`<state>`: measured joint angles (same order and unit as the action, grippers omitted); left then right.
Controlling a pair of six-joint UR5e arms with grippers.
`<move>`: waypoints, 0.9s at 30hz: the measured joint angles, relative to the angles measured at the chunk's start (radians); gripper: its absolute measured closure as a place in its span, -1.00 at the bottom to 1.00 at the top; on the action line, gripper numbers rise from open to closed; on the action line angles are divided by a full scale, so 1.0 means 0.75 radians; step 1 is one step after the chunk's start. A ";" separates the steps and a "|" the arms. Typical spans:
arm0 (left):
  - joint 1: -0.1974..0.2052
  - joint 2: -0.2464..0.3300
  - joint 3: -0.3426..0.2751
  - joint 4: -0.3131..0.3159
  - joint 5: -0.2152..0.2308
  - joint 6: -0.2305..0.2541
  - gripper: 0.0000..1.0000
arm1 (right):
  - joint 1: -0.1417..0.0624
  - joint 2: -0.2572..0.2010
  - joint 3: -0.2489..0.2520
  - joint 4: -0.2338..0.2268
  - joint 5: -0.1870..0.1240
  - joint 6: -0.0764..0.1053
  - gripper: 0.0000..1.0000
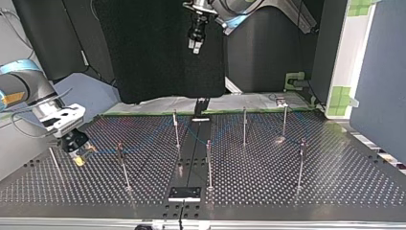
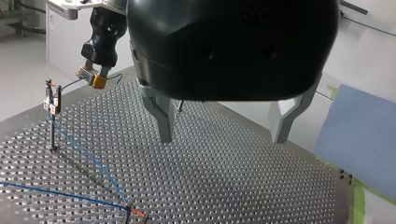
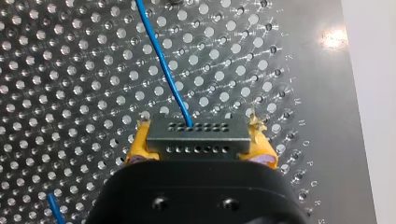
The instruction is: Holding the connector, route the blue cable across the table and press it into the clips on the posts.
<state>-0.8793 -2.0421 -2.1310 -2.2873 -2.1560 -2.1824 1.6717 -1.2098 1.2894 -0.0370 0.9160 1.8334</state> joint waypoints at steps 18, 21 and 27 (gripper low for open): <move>0.016 0.000 -0.257 0.250 0.061 0.083 -1.00 | -0.003 0.002 0.000 0.001 0.010 -0.001 1.00; 0.018 0.000 -0.282 0.262 0.067 0.093 -1.00 | -0.003 0.002 0.000 0.002 0.011 -0.002 1.00; 0.018 0.000 -0.294 0.265 0.069 0.097 -1.00 | -0.002 0.002 0.000 0.002 0.012 -0.002 1.00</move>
<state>-0.8657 -2.0422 -2.3512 -2.0882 -2.1040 -2.1094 1.6698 -1.2082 1.2895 -0.0355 0.9251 1.8319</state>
